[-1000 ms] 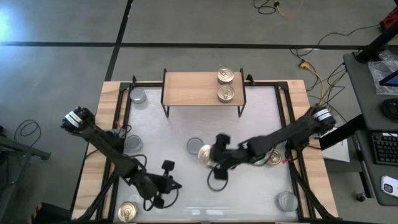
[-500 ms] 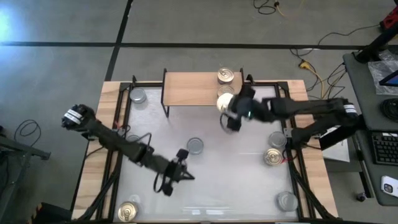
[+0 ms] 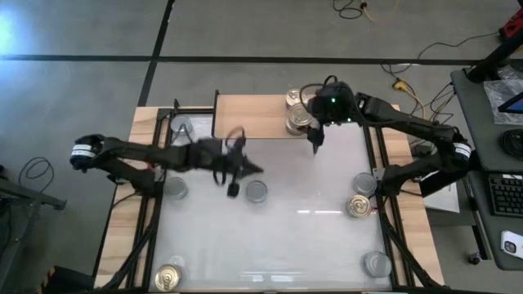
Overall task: Stack canned seafood by type on shelf
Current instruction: Stack the blue tuna can on top of the blue tuna can on the shelf
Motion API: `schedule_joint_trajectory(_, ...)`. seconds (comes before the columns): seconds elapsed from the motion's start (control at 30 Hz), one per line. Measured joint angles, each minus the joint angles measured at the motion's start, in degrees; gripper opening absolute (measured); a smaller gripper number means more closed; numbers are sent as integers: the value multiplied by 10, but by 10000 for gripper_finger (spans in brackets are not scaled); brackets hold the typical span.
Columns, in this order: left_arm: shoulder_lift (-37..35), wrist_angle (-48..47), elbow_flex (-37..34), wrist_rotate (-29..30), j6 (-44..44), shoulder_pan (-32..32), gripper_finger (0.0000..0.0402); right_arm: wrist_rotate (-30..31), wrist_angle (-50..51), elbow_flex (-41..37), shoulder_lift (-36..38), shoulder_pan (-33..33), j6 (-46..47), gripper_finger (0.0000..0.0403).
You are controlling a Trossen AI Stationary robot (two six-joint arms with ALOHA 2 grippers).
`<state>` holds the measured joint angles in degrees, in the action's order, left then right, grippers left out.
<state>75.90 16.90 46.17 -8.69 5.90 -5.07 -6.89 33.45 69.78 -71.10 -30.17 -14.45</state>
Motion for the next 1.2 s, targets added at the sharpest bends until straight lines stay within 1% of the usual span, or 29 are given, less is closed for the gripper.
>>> schedule_joint_trajectory(0.1, 9, 41, 1, -62, -29, -75, 0, -30, -4, 0, -13, -14, -14, 365)
schedule_joint_trajectory(0.2, 19, 75, 9, -133, -78, -138, 0, -51, -14, 0, -28, -20, -27, 364)
schedule_joint_trajectory(0.27, 26, 50, 44, -173, -90, -170, 0, -57, -23, 0, -35, -24, -34, 365)
schedule_joint_trajectory(0.37, 47, -29, 121, -183, -64, -196, 0, -62, -25, 0, -44, -31, -46, 365)
schedule_joint_trajectory(0.47, 87, -90, 186, -189, -33, -211, 0, -91, -25, 1, -52, -44, -46, 366)
schedule_joint_trajectory(0.57, 128, -108, 230, -223, -14, -223, 0, -119, -24, 1, -59, -58, -42, 366)
schedule_joint_trajectory(0.63, 154, -106, 252, -235, -13, -230, 0, -132, -24, 1, -59, -66, -41, 367)
schedule_joint_trajectory(0.87, 235, -106, 330, -247, -13, -243, 0, -142, -19, 2, -59, -81, -56, 368)
schedule_joint_trajectory(1.0, 261, -109, 360, -279, -19, -248, 0, -142, -13, 2, -59, -81, -64, 368)
schedule_joint_trajectory(1.2, 294, -107, 396, -280, -19, -248, 0, -142, -11, 2, -60, -81, -76, 368)
